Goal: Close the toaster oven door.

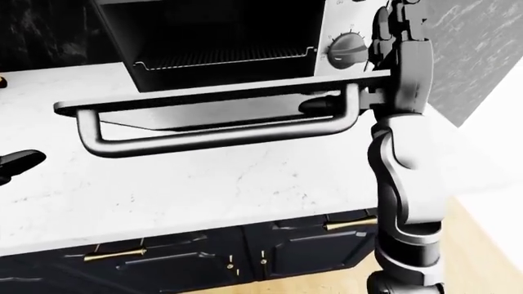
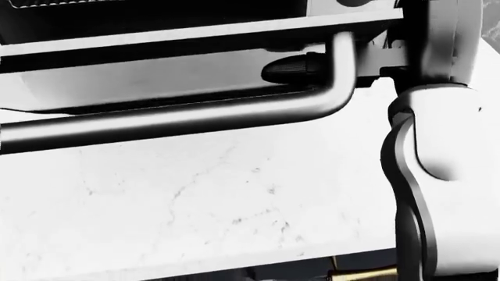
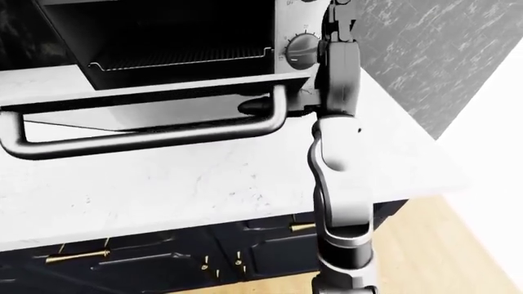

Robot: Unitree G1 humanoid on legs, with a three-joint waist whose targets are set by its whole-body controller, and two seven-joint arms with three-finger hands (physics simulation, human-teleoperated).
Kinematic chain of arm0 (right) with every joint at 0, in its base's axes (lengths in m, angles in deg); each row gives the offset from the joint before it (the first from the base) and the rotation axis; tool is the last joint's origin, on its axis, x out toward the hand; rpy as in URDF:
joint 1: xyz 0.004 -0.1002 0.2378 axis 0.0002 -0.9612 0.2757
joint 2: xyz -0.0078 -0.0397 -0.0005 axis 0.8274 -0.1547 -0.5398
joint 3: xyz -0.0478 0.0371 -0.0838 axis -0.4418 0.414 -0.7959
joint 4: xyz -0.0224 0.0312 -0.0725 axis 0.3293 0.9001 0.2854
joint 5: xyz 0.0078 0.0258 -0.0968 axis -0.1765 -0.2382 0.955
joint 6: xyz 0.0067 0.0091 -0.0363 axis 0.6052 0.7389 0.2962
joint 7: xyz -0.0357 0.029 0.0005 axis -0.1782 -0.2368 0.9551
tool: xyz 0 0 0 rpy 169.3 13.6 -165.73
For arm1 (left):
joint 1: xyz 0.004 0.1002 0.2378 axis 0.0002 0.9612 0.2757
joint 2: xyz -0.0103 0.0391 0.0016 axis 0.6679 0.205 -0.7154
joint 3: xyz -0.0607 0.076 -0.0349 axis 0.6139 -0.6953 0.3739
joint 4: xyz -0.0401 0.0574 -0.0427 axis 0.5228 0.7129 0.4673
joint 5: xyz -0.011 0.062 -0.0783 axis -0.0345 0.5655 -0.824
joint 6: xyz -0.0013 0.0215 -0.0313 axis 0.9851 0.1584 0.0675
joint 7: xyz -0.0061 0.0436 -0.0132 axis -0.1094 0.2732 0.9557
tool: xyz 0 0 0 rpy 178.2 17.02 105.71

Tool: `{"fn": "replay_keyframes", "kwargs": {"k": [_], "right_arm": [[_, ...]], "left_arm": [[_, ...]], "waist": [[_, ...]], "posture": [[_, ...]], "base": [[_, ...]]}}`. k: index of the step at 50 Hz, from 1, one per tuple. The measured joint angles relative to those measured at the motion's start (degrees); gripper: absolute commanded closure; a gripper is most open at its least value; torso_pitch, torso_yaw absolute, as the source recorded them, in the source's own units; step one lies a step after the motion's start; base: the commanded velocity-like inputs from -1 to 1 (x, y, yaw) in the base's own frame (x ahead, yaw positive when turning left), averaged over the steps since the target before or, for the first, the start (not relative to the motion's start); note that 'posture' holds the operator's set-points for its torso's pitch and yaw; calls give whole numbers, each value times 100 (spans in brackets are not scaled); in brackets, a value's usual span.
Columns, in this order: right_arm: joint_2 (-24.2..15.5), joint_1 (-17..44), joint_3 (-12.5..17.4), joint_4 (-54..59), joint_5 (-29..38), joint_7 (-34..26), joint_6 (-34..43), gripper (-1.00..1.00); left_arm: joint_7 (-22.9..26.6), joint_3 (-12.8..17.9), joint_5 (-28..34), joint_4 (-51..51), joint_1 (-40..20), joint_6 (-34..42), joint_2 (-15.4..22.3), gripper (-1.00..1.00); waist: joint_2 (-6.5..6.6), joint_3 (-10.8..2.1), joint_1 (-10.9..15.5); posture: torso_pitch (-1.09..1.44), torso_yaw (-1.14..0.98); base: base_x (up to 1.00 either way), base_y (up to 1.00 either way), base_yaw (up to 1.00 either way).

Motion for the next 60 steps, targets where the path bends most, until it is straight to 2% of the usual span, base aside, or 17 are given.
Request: {"fn": "replay_keyframes", "kwargs": {"k": [4,14,36,45,50,55,60], "right_arm": [[-52,296,13,469,43,55,-155,-100],[-115,529,35,943,89,154,-365,-100],[-320,1023,87,1352,48,139,-304,-100],[-331,1083,5,1360,12,175,-282,-100],[-384,1204,2,1562,-4,146,-300,-100],[-454,1282,88,1688,14,128,-289,-100],[-454,1292,153,1671,38,199,-188,-100]], "left_arm": [[4,-39,-40,-125,-18,77,-15,-100],[-61,13,-143,-527,17,301,-99,-100],[-92,185,-694,-2409,355,1312,-663,-100],[-76,229,-783,-2556,407,1475,-758,-100],[-35,245,-806,-2915,603,1552,-964,-100],[335,213,-505,-3389,1007,1442,-1393,-100],[559,434,-446,-3786,1012,1677,-1582,-100]], "waist": [[-4,-5,-3],[-12,26,15],[-44,54,39],[-33,71,13],[-35,97,-5],[-63,121,23],[-111,128,44]], "posture": [[0,0],[0,0],[0,0],[0,0],[0,0],[0,0],[0,0]], "base": [[0,0,0],[0,0,0],[0,0,0],[0,0,0],[0,0,0],[0,0,0],[0,0,0]]}}
